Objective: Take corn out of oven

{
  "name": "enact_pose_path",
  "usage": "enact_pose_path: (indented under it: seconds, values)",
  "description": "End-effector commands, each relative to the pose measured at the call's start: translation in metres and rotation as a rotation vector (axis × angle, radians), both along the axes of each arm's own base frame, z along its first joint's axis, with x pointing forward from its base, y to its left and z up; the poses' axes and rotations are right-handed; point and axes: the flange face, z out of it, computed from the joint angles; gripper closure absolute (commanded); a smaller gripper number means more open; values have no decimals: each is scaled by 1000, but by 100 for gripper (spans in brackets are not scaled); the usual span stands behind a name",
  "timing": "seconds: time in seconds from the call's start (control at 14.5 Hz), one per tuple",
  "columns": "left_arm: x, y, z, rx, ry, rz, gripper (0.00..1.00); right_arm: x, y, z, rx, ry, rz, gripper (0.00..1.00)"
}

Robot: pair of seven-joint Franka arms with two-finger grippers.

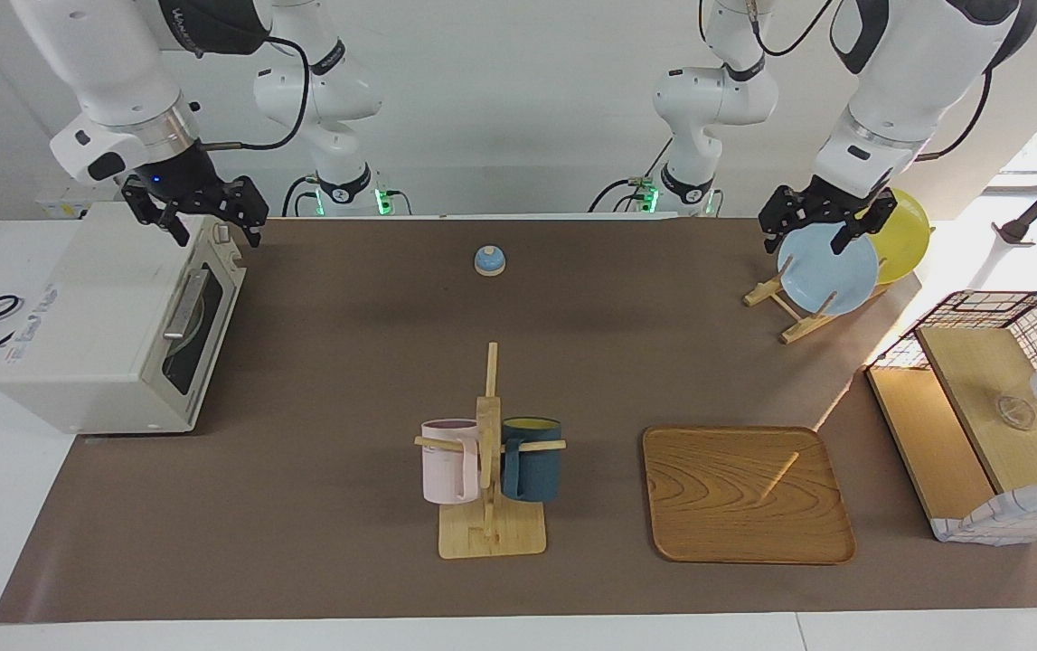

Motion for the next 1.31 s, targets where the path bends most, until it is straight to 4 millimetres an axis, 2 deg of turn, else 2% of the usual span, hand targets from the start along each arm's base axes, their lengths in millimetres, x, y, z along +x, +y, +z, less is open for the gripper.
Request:
enact_pose_path:
  seconds: [0.0,0.62,1.24]
  values:
    - [-4,3,2,7,-4,-2,0,-3,0,1,19,1,-11,0]
    - [-4,3,3,7,-7,-2,0,-3,-4,0,19,3,-17,0]
    - [-4,3,3,7,-6,-2,0,-2,3,-3,18,-2,-6,0]
